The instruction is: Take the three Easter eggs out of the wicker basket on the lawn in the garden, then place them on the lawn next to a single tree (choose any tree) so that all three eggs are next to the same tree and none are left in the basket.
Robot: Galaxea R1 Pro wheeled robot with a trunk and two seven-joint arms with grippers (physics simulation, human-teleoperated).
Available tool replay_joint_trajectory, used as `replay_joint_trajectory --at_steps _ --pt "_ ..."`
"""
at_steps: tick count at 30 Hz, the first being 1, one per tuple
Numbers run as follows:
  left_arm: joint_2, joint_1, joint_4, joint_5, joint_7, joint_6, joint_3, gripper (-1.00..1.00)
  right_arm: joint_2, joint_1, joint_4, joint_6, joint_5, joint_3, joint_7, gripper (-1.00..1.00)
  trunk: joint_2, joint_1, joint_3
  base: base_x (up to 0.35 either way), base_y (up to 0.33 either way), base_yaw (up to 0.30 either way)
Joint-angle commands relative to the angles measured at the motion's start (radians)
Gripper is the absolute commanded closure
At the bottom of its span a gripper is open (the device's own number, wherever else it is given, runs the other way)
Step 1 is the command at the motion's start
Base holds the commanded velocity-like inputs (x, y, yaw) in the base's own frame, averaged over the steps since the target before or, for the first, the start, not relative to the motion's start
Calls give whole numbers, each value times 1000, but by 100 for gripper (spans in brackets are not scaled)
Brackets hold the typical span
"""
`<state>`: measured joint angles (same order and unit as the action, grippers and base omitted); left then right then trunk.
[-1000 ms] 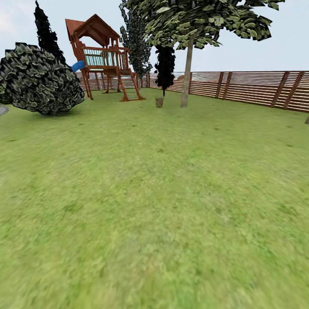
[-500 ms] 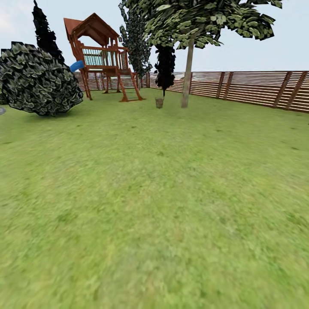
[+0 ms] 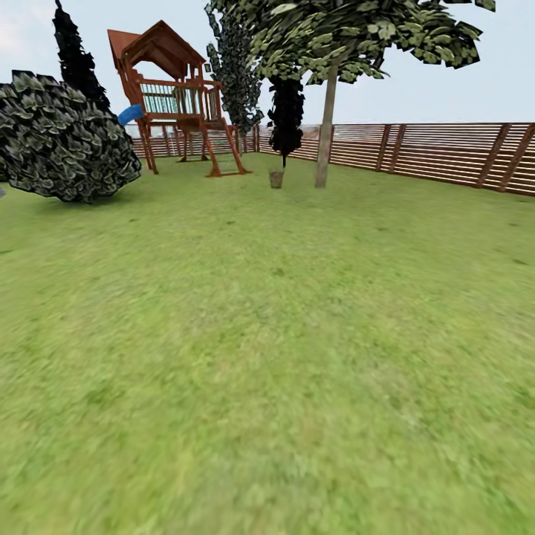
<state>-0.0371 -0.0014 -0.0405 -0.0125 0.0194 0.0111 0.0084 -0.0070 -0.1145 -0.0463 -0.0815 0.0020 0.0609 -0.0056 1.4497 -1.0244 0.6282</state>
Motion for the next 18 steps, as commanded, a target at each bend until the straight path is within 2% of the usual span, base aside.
replay_joint_trajectory --at_steps 1,18 --pt "0 0 0 -1 2 1 1 -100 -2 -1 1 -3 1 6 -1 -100 0 -1 1 340 0 0" --pt "0 0 0 -1 2 1 1 -100 -1 -1 0 -3 1 7 -1 -100 0 -1 1 340 0 0"
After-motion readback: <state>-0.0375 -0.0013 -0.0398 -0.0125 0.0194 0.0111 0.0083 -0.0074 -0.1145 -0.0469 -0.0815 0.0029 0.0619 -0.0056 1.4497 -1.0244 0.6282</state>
